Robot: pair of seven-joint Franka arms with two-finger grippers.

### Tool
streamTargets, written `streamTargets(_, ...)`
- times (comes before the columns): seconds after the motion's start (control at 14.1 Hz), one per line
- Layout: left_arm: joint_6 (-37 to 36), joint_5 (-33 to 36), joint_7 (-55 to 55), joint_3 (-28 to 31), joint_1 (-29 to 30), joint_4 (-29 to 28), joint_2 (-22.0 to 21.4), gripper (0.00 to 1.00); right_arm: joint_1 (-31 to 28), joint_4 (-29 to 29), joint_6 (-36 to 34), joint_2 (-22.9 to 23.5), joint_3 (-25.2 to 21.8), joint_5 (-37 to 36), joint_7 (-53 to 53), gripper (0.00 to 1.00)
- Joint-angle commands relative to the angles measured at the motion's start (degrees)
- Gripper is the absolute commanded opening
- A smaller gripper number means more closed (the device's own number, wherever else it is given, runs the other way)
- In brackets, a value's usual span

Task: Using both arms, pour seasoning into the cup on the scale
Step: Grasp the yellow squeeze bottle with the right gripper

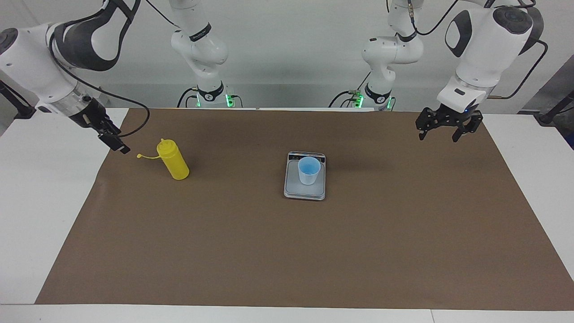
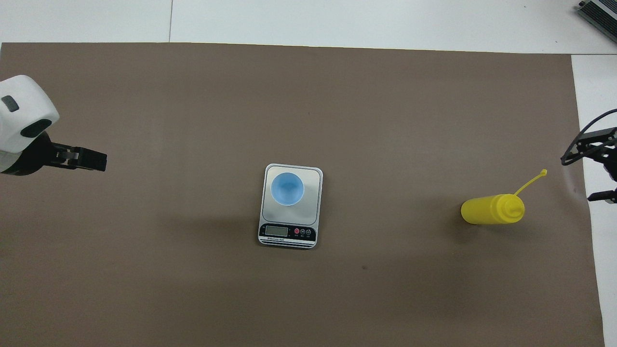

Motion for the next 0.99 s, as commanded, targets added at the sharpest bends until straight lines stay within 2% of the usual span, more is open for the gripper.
streamTargets(0.0, -2.4, 0.7, 6.1, -0.3, 3.2, 4.1, 1.6, 1.0, -4.1, -0.1, 0.7, 3.4, 0.6, 4.9, 4.6, 1.0)
streamTargets(0.21, -3.1, 0.9, 8.9, 0.0, 4.0, 4.2, 0.8, 1.0, -6.6, -0.1, 0.5, 7.4, 0.5, 8.3, 8.4, 1.0)
streamTargets(0.35, -3.0, 0.9, 13.9, 0.1, 5.6, 4.0, -0.2, 1.0, -7.2, -2.5, 0.6, 8.1, 0.6, 10.9, 8.5, 1.0)
streamTargets(0.57, -3.5, 0.2, 5.9, -0.4, 5.4, 4.1, -0.2, 1.0, -7.6, -8.4, 1.9, 8.0, 0.6, 19.0, 8.7, 1.0)
streamTargets(0.92, -4.1, -1.9, 4.5, -0.3, 6.0, 4.1, -0.2, 1.0, -7.8, -16.3, 2.2, 8.6, 0.6, 26.4, 3.2, 1.0)
